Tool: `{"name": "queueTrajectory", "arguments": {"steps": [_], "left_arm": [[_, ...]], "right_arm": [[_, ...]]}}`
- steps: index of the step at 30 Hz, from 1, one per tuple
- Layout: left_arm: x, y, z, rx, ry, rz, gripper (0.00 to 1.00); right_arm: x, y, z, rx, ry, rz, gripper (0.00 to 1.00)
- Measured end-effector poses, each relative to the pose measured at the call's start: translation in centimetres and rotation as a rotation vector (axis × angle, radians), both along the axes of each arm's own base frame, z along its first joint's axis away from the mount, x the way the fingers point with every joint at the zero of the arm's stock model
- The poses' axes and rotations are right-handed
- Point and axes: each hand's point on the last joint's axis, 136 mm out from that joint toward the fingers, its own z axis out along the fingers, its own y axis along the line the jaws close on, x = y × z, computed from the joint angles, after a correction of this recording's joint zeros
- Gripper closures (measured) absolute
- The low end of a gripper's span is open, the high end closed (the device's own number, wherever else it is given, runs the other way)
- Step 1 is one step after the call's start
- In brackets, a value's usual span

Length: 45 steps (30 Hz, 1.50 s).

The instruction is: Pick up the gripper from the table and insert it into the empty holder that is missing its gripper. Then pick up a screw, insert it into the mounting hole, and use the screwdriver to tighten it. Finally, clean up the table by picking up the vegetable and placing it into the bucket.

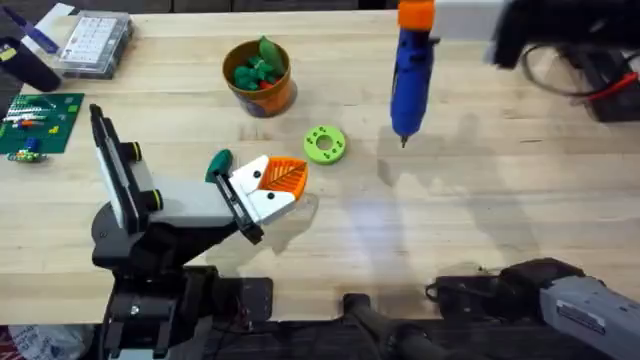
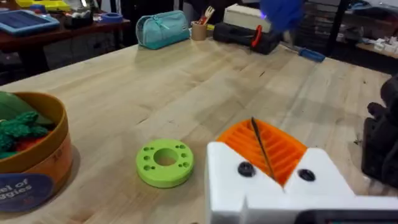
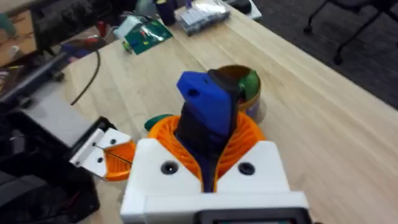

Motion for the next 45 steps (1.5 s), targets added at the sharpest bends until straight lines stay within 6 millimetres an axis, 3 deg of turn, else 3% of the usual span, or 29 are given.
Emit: {"name": "queueTrajectory", "arguments": {"steps": [9, 15, 25, 33, 45], "left_arm": [[0.0, 0.0, 0.0, 0.0, 0.0, 0.0, 0.988], [0.0, 0.0, 0.0, 0.0, 0.0, 0.0, 0.988], [0.0, 0.0, 0.0, 0.0, 0.0, 0.0, 0.988], [0.0, 0.0, 0.0, 0.0, 0.0, 0.0, 0.988], [0.0, 0.0, 0.0, 0.0, 0.0, 0.0, 0.988]], "right_arm": [[-2.5, 0.5, 7.6, 0.035, -0.151, 0.098, 0.946], [-3.0, 1.2, 10.4, 0.092, -0.235, 0.127, 0.946], [-6.5, 5.4, 10.9, 0.136, -0.209, 0.279, 0.946], [-8.0, 8.1, 10.8, 0.14, -0.208, 0.328, 0.946], [-6.8, 13.9, 7.2, 0.116, -0.14, 0.416, 0.946]]}}
